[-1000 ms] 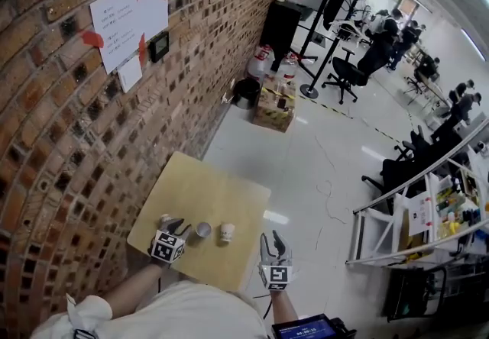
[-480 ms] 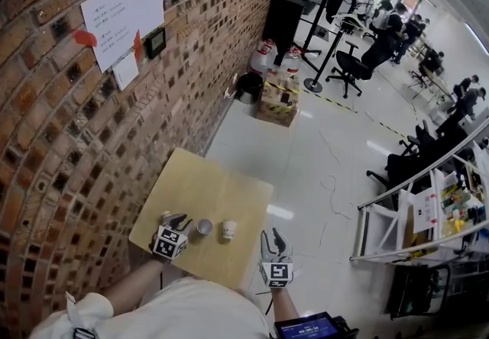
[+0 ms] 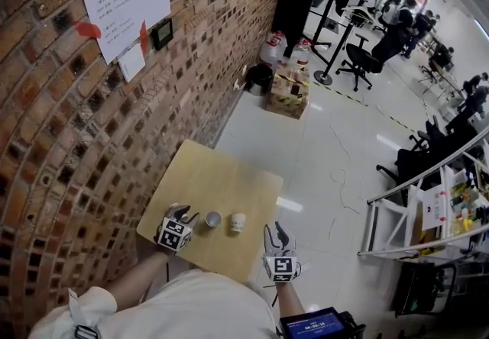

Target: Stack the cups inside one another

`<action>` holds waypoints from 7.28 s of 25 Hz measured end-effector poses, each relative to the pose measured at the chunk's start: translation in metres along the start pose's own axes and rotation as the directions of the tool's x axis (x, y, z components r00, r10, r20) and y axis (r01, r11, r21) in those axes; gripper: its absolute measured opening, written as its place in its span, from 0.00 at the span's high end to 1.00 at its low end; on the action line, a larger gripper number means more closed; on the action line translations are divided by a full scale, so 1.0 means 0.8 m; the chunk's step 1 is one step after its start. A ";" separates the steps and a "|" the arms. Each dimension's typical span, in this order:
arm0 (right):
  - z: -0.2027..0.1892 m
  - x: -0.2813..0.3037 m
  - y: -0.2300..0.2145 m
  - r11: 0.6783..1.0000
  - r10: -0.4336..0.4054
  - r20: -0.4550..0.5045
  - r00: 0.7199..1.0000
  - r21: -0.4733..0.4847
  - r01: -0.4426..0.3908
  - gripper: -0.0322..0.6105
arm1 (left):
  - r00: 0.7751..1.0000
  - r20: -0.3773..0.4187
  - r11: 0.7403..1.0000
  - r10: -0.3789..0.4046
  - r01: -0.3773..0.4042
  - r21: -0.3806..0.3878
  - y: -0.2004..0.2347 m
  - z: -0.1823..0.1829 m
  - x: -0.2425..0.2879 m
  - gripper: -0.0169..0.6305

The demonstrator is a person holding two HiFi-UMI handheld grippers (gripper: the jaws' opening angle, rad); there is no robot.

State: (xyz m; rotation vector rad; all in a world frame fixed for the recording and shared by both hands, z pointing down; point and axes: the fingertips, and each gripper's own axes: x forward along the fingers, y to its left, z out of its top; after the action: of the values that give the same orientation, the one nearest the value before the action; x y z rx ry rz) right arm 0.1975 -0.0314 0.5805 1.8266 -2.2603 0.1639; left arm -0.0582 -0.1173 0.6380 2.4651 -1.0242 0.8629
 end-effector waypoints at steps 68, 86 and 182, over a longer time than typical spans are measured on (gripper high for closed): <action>-0.075 0.080 0.112 0.976 0.217 -0.204 0.955 0.025 -0.217 0.78 | 0.736 -0.505 0.882 0.452 -0.281 0.379 0.152 -0.257 0.118 0.91; -0.077 0.081 0.106 0.981 0.194 -0.194 0.962 0.033 -0.191 0.80 | 0.559 -0.813 0.987 -0.163 0.092 -0.134 0.044 -0.267 0.085 0.91; -0.187 0.157 0.065 0.766 0.509 -0.560 0.654 -0.051 -0.641 0.79 | 0.999 -0.034 0.996 -0.001 -0.002 -0.088 -0.027 -0.062 -0.007 0.64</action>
State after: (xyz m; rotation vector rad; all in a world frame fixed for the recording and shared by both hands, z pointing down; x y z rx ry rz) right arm 0.1387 -0.1047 0.7594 0.7354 -2.2337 0.4078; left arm -0.0659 -0.0747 0.6705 2.3693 -1.0294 0.8388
